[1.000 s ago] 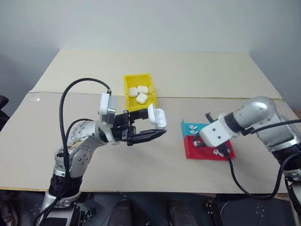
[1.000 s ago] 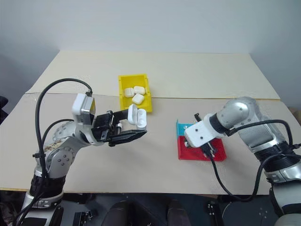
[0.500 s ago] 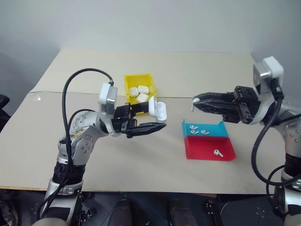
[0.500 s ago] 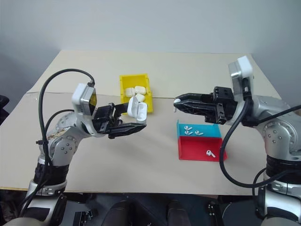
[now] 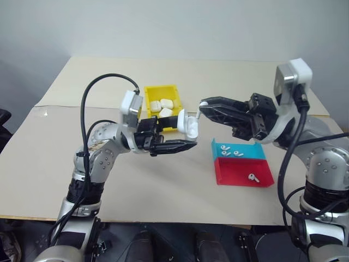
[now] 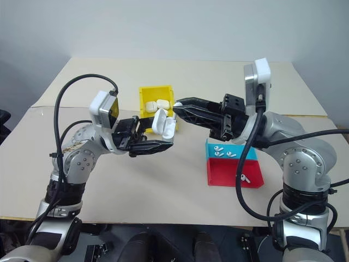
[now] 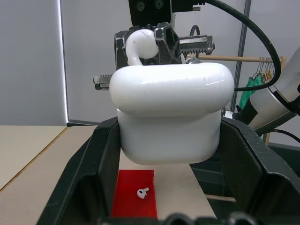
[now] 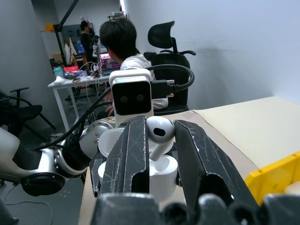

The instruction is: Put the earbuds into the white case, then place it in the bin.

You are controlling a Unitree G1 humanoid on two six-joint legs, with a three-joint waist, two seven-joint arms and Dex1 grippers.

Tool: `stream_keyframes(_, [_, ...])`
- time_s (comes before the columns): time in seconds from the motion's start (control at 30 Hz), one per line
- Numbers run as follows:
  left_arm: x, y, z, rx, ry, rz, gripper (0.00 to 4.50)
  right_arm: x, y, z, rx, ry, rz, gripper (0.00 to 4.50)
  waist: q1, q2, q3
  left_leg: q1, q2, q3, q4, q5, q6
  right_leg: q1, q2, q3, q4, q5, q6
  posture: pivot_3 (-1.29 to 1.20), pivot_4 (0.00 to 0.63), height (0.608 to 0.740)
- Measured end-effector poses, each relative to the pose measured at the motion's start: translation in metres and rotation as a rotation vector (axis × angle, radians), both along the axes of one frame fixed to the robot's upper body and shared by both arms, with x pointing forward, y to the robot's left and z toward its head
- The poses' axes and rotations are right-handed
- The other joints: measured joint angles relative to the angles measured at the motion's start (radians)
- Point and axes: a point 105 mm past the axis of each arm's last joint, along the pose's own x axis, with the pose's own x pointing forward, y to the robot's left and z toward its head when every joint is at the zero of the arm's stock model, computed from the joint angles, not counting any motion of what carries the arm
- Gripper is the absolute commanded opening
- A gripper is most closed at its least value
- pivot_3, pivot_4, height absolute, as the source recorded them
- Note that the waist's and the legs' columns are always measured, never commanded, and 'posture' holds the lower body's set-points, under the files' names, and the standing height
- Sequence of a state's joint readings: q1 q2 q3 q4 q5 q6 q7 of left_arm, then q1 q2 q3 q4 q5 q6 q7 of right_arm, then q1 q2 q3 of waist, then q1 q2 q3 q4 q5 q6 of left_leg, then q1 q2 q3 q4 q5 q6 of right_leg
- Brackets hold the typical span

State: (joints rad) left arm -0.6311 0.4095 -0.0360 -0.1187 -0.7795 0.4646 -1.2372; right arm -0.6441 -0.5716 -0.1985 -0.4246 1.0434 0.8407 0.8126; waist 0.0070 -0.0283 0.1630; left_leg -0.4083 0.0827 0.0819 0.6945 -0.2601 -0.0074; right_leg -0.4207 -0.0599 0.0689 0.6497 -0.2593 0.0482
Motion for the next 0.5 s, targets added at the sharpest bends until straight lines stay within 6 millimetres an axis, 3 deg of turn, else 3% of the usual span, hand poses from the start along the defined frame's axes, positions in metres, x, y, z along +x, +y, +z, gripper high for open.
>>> stream_keyframes(0.5, [0.001,0.0,-0.001,0.005,0.003,0.008,2.8,0.007,0.012,-0.012,-0.097,-0.084,-0.037,0.66,-0.001,0.0,0.0,-0.001,0.0,0.0,0.0,0.0,0.0,-0.001,0.0,0.0,0.0,0.0,0.0,0.0,0.15,0.74])
